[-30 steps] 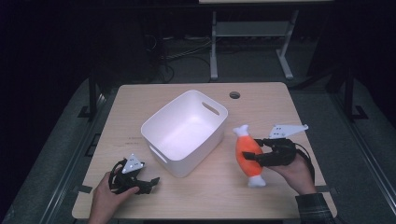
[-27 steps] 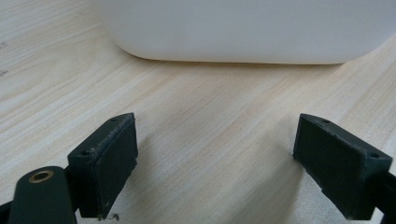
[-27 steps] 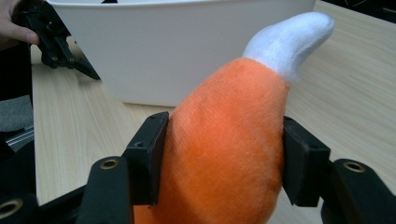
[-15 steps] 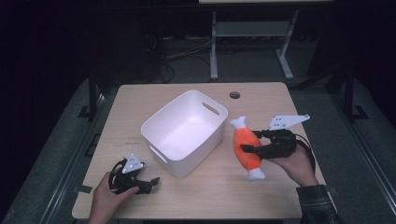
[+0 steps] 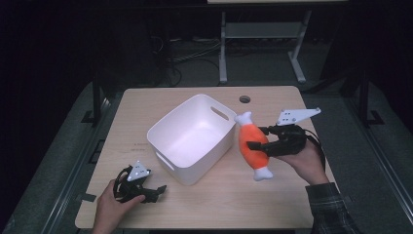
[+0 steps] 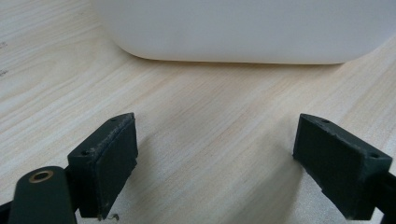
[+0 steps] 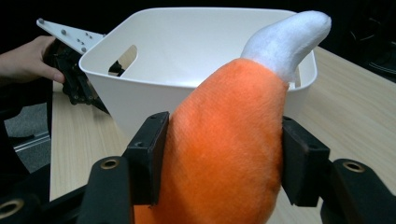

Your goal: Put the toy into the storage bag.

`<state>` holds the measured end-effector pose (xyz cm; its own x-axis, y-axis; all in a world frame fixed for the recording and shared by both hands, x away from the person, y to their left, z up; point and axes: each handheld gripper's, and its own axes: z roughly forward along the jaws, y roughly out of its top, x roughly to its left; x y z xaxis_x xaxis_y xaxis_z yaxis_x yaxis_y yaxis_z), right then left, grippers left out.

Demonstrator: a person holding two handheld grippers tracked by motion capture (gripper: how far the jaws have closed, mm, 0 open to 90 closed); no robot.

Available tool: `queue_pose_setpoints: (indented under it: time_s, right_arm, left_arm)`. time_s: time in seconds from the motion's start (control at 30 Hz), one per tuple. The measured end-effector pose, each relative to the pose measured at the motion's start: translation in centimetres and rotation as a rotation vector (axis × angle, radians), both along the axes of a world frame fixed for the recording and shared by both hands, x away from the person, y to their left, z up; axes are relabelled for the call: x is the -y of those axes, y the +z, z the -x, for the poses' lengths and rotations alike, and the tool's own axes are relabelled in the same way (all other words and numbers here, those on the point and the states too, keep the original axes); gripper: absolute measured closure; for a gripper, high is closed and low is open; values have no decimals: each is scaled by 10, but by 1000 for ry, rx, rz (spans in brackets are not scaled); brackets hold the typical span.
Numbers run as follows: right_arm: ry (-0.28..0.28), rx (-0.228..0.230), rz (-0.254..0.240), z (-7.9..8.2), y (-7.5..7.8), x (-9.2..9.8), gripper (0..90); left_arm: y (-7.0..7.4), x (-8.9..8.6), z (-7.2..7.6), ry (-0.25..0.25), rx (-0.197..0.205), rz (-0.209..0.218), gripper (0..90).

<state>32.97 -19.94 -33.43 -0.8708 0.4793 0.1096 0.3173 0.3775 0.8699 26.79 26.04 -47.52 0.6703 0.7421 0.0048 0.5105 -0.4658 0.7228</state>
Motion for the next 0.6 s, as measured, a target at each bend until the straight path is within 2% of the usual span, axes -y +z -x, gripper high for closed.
queue_pose_setpoints:
  time_s: [0.43, 0.6]
  right_arm:
    - [32, 20, -17, -13, 20, -11, 409]
    - [42, 25, -9, -18, 28, -15, 409]
  left_arm:
    - [0, 0, 0, 0, -1, -1, 128]
    - [0, 0, 0, 0, -1, 0, 128]
